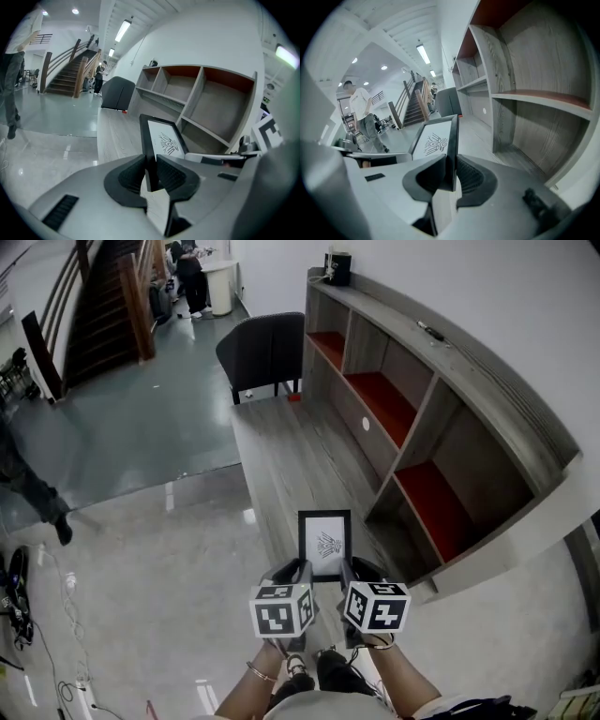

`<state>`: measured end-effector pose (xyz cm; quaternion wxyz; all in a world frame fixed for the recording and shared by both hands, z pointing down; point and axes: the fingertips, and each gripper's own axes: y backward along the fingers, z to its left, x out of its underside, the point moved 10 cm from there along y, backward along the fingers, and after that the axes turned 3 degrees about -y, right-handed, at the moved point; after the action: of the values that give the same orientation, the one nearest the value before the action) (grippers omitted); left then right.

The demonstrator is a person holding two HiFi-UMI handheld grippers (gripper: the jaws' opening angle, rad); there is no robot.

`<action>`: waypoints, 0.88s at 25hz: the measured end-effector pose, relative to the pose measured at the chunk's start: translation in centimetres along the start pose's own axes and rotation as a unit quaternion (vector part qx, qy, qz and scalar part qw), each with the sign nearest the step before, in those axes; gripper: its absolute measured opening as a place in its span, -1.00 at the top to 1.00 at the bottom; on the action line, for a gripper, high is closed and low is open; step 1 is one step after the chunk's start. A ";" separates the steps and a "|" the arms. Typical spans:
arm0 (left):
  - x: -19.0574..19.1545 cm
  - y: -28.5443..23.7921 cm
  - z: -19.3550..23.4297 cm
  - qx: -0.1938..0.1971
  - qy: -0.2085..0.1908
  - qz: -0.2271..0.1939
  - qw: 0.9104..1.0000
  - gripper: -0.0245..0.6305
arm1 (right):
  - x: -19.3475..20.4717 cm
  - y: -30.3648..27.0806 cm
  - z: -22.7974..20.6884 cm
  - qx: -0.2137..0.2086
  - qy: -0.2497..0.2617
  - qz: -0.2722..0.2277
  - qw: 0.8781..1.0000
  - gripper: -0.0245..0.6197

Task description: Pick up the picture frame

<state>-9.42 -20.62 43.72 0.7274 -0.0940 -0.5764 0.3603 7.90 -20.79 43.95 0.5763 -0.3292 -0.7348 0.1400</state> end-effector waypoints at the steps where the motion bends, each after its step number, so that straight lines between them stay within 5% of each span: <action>1: -0.1 0.4 -0.1 0.002 -0.003 -0.003 1.000 0.67 | 0.0 0.4 0.2 0.000 0.001 -0.004 1.000 0.65; 22: -0.6 4.3 -1.5 0.023 -0.031 -0.029 0.999 0.66 | -0.3 4.6 2.0 0.005 0.008 -0.041 0.999 0.66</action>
<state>-9.94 -17.43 40.41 0.7211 -0.0486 -0.5930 0.3549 7.55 -17.24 40.43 0.5889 -0.2970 -0.7425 0.1170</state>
